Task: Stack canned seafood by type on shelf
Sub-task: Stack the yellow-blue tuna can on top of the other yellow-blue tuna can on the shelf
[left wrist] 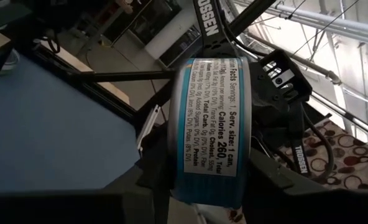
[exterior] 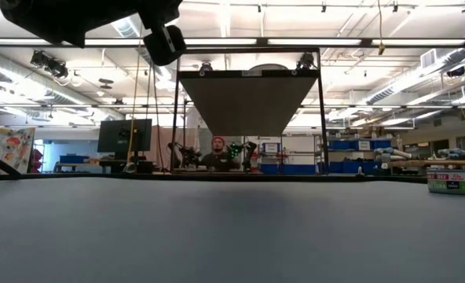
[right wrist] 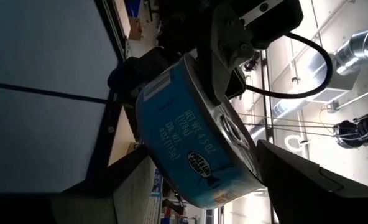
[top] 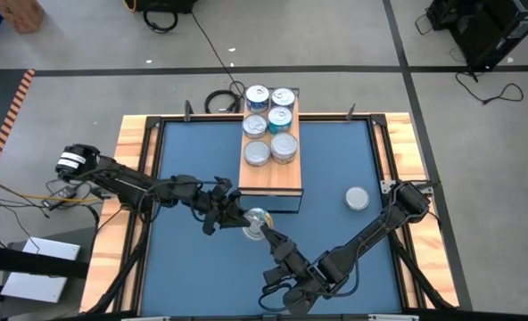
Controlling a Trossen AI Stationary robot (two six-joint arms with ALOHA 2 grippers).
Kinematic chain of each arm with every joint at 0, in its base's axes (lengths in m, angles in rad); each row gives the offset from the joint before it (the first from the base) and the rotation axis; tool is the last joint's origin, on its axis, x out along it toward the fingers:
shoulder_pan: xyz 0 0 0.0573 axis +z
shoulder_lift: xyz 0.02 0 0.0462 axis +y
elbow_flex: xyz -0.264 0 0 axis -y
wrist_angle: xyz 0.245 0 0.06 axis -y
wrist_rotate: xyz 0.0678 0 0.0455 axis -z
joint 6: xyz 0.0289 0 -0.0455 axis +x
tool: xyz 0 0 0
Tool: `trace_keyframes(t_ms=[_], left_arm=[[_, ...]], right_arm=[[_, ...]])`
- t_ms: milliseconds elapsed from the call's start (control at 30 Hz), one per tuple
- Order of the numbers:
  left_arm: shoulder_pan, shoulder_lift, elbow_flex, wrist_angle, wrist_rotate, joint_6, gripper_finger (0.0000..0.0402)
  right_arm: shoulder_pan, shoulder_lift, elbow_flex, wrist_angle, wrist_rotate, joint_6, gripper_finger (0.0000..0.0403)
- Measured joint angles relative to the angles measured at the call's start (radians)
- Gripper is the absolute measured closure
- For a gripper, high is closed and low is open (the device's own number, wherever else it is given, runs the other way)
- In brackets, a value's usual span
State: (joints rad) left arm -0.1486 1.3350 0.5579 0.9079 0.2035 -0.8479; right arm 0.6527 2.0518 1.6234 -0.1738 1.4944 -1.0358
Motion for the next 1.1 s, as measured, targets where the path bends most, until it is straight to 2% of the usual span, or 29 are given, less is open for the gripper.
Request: trace_keyframes(t_ms=[467,1100], left_arm=[[-0.056,0.001,0.001,-0.053,-0.050,0.013,0.0258],[-0.080,-0.003,-0.006,-0.110,-0.031,0.020,0.0258]], right_arm=[[-0.002,0.003,-0.004,-0.008,-0.012,0.063,0.0123],[-0.006,0.005,-0.006,-0.093,-0.056,0.307,0.0107]])
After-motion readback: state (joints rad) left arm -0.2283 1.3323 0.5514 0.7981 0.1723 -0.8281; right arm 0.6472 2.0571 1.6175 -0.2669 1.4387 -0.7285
